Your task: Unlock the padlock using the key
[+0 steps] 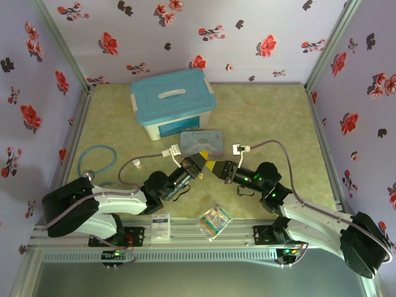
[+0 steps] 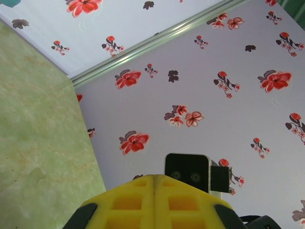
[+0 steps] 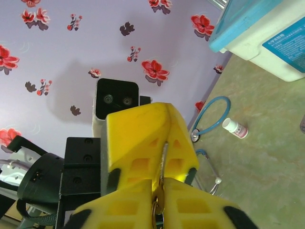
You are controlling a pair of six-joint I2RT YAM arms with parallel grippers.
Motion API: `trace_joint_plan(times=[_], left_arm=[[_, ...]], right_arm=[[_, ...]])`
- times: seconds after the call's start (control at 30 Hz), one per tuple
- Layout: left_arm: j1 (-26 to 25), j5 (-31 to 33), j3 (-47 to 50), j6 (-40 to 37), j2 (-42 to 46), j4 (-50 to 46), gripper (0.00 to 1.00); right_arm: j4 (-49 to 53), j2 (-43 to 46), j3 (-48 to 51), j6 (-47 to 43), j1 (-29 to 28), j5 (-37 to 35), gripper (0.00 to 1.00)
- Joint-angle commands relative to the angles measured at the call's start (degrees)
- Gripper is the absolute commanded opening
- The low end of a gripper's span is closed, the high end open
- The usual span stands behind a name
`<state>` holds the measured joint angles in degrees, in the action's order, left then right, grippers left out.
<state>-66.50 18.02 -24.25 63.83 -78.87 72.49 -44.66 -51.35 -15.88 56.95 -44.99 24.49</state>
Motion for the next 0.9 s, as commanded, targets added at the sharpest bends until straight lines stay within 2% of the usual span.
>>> trace_joint_plan(times=[0.0, 0.03, 0.13, 0.23, 0.3, 0.47, 0.57, 0.67, 0.77, 0.87], left_arm=[[-0.37, 1.68, 0.43, -1.91, 0.63, 1.78, 0.0], [-0.38, 1.75, 0.43, -2.04, 0.39, 1.72, 0.0], [-0.39, 2.2, 0.7, -1.53, -0.05, 1.72, 0.0], [-0.4, 2.13, 1.54, -1.93, 0.12, 1.47, 0.0], [-0.26, 2.13, 2.48, -2.37, 0.81, 0.73, 0.2], [0.32, -2.06, 1.59, -3.19, 1.89, -4.96, 0.4], [0.24, -4.23, 0.83, -3.01, 0.27, -4.71, 0.48], [0.27, -4.73, 0.63, -3.24, -0.58, -4.61, 0.48], [0.27, -5.57, 0.31, -4.15, -0.11, -6.31, 0.34], [0.32, -7.24, -0.53, -4.8, 0.75, -10.3, 0.3]], right_arm=[[-3.06, 0.34, 0.91, -0.25, 0.31, 0.83, 0.04], [-3.06, 0.46, 1.02, -0.26, 0.28, 0.83, 0.0], [-0.54, 1.55, 1.23, -1.14, 0.41, 0.69, 0.0], [6.44, 4.08, 0.6, -3.43, 0.89, 0.95, 0.0], [11.08, 5.94, 0.26, -5.08, 1.43, 1.41, 0.0], [17.35, 7.63, -0.84, -6.24, 3.27, 4.7, 0.0], [19.78, 6.97, -2.06, -6.88, 3.98, 7.72, 0.0], [21.59, 6.69, -2.95, -7.77, 4.54, 9.02, 0.0], [21.59, 6.8, -3.34, -7.73, 4.89, 9.41, 0.0], [21.9, 6.17, -3.68, -7.82, 5.16, 10.33, 0.0]])
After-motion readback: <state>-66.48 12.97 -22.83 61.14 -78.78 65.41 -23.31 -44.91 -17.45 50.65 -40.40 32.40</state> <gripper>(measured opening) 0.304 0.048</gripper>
